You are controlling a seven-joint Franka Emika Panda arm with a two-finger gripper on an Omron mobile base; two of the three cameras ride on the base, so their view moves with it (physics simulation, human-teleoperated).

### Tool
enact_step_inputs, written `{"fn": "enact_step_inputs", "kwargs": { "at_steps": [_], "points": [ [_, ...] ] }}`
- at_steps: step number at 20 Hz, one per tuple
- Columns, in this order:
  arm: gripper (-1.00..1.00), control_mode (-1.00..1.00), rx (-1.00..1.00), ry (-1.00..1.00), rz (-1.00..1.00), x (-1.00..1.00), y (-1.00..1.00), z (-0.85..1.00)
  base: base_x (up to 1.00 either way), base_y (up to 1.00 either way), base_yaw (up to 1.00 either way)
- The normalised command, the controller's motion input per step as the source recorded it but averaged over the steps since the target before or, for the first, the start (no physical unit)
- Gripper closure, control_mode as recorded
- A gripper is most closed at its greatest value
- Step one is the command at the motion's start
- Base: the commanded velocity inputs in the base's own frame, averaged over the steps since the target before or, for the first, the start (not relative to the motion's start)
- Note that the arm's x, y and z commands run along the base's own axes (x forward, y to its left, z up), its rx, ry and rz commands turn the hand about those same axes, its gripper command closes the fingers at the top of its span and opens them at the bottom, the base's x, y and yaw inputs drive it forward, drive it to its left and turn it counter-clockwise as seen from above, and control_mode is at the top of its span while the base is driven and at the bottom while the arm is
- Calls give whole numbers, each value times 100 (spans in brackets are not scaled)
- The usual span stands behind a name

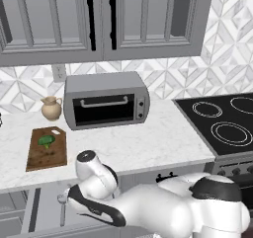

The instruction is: Place the appropriate cutting tool for cutting the broccoli skin on the cutting board.

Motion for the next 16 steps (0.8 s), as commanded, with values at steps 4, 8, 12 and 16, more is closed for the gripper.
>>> {"fn": "enact_step_inputs", "kwargs": {
  "at_steps": [4, 8, 12, 16],
  "points": [
    [-100, -100, 0, 19, -5, 1, 19, -25, 0, 0, 0],
    [-100, -100, 0, 9, -5, -8, 14, -35, 0, 0, 0],
    [-100, -100, 0, 0, -10, -58, 1, -42, 0, 0, 0],
    [-100, -100, 0, 1, -15, -78, 0, -41, 0, 0, 0]
  ]
}}
